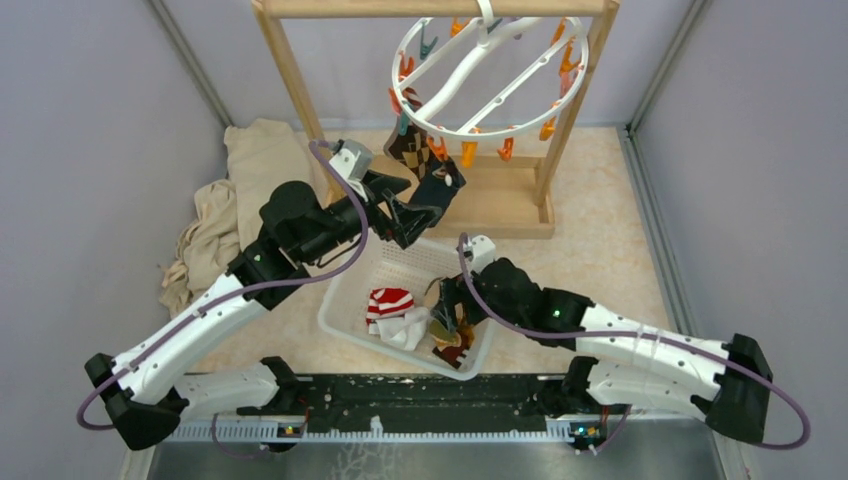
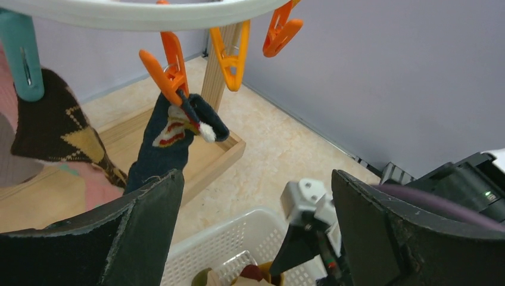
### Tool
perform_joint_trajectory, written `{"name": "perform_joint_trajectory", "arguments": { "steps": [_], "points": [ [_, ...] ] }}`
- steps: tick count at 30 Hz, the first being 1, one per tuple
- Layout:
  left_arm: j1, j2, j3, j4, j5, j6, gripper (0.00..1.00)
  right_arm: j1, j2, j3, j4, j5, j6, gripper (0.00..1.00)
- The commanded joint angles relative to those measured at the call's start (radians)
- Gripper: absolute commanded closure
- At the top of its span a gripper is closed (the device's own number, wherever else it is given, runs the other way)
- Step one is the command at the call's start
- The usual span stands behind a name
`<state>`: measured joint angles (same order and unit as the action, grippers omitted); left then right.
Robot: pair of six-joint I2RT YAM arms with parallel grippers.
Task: Remove the socks clipped to the hanger
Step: Place the sock in the bin, then remove the sock from the hanger.
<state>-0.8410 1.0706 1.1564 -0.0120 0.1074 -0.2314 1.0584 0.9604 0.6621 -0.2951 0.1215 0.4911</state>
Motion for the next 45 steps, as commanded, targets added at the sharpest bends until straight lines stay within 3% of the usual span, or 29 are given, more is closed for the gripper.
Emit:
{"name": "perform_joint_trajectory", "arguments": {
  "steps": [1,10,21,25,35,45],
  "points": [
    [-0.003,-0.04,-0.047,-0.038,-0.041,0.006,0.01,0.01,-0.099,-0.036,0.032,0.087,-0.012,0.12],
    [-0.003,-0.048,-0.061,-0.109,-0.07,0.013,0.01,0.009,-0.251,-0.094,0.042,0.177,-0.002,0.11],
    [-0.003,-0.027,-0.052,-0.122,-0.084,-0.005,0.01,0.009,-0.307,-0.126,0.024,0.338,0.041,0.09],
    [-0.002,-0.013,-0.026,-0.15,-0.098,-0.006,0.01,-0.007,-0.34,-0.119,0.052,0.372,0.014,0.14],
    [-0.001,-0.109,-0.098,-0.161,-0.178,-0.028,0.01,-0.216,-0.245,-0.091,0.242,0.127,-0.056,0.31],
    [-0.001,-0.2,-0.187,-0.198,-0.201,-0.056,0.01,-0.325,-0.131,-0.147,0.687,0.004,-0.121,0.32]
  ]
}}
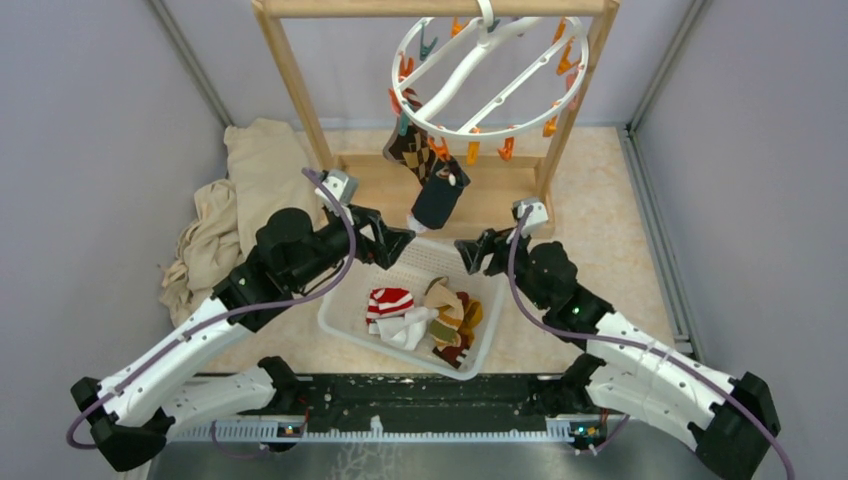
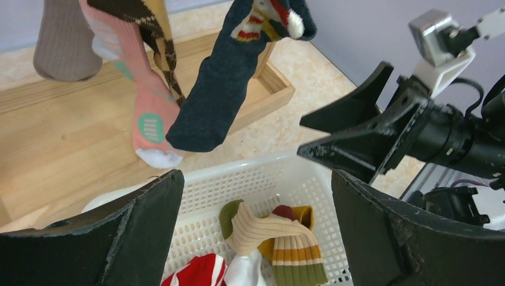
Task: Remove the socks clipped to the hanger
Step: Remove the sock from the hanger.
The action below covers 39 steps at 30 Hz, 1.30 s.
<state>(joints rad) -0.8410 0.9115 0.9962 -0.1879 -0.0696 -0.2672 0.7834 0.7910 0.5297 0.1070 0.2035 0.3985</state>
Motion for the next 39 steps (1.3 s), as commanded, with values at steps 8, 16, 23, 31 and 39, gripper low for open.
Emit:
{"name": "perform_joint_trajectory", "arguments": {
  "steps": [8,16,23,31,39],
  "points": [
    [-0.001,-0.085,-0.063,-0.036,-0.022,-0.044,0.01,-0.231,0.25,-0.117,0.719,-0.282,0.142,0.35],
    [-0.002,-0.111,-0.08,-0.063,-0.015,-0.052,0.01,-0.318,0.54,-0.1,1.131,-0.484,0.295,0.41],
    [-0.001,-0.129,-0.09,-0.072,-0.026,-0.052,0.01,-0.319,0.781,-0.004,1.376,-0.564,0.459,0.45],
    [0.0,-0.127,-0.099,-0.074,-0.028,-0.052,0.01,-0.319,0.975,0.061,1.569,-0.587,0.614,0.56],
    [0.0,-0.121,-0.127,-0.052,-0.043,-0.051,0.01,-0.319,0.997,0.081,1.615,-0.638,0.688,0.88]
  ]
}}
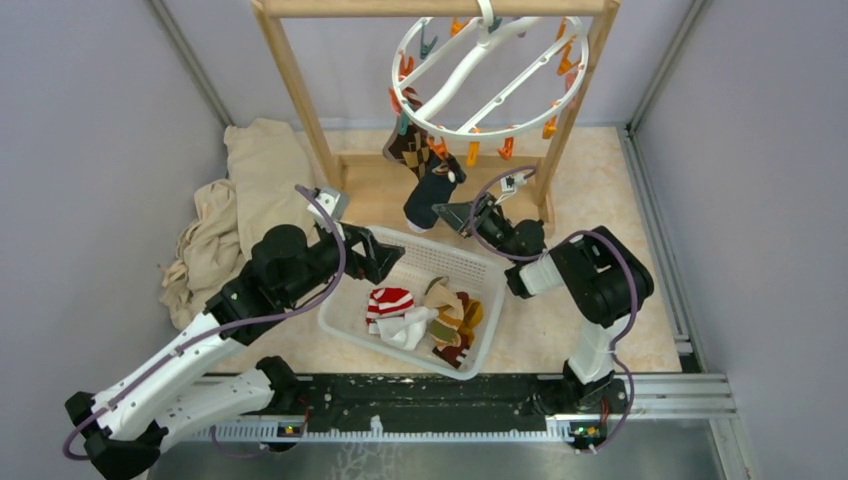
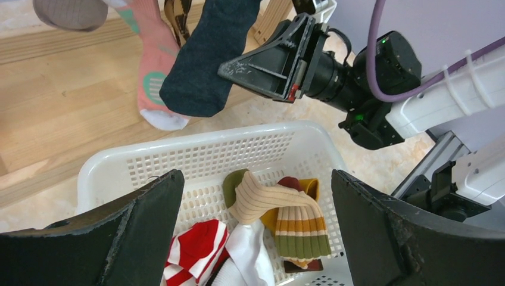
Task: Remove the socks clipped to the hanger
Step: Remove the sock from the hanger.
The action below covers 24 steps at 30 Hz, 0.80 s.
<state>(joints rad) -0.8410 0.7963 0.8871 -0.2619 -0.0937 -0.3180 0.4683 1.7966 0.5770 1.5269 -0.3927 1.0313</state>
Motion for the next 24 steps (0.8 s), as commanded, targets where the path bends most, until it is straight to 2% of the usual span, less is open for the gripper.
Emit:
{"name": "perform_joint_trajectory", "arguments": {
  "steps": [1,9,13,17,24],
  "points": [
    [0.0,-0.002,-0.025,0.032,-0.02,0.002,0.01,-0.003,-0.019,0.028,0.194,-0.047,0.06,0.9],
    [0.008,0.064,-0.103,0.193,-0.056,0.033,0.01,0.008,-0.146,-0.069,0.195,-0.046,0.093,0.98],
    [0.054,0.114,-0.131,0.304,-0.003,0.036,0.01,0.021,-0.206,-0.122,0.195,-0.038,0.109,0.99],
    [0.132,0.117,-0.158,0.415,0.148,0.022,0.01,0.038,-0.26,-0.165,0.195,-0.036,0.119,1.0],
    [0.343,0.149,-0.233,0.645,0.541,-0.117,0.01,0.065,-0.31,-0.187,0.188,-0.039,0.13,1.0]
  ]
}}
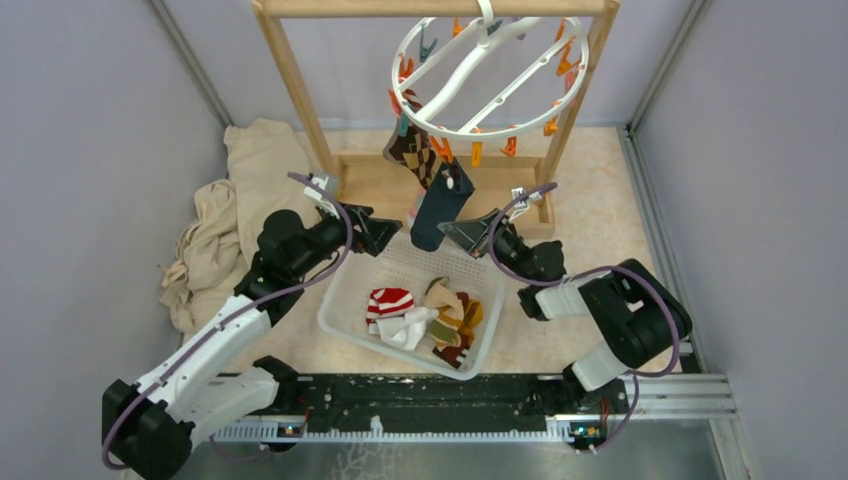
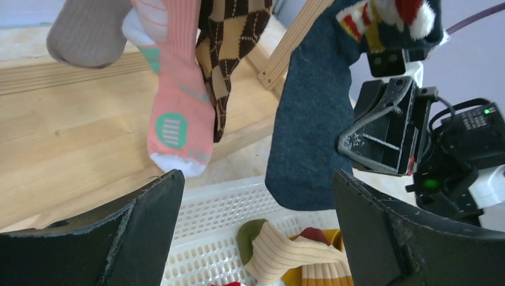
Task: Remove the socks clipped to the hanger
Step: Remove the sock from the hanger.
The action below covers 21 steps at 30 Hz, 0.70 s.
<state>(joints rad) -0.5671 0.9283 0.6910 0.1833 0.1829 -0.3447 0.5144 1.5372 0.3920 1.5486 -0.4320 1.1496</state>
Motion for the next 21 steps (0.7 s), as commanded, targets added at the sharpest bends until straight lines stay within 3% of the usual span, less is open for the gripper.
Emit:
{"name": "perform_joint_trajectory", "arguments": {
  "steps": [1,10,21],
  "points": [
    [0.077,0.029,-0.038,0.224,0.298,-0.106,0.01,0.023,-0.056,-0.002,0.163,0.001,0.01,1.0],
    [0.079,0.116,-0.069,0.393,0.47,-0.216,0.01,0.064,-0.084,0.024,0.118,-0.004,-0.003,1.0],
    [0.079,0.108,-0.115,0.41,0.478,-0.237,0.01,0.08,-0.146,0.052,0.045,-0.013,-0.023,1.0]
  ]
}}
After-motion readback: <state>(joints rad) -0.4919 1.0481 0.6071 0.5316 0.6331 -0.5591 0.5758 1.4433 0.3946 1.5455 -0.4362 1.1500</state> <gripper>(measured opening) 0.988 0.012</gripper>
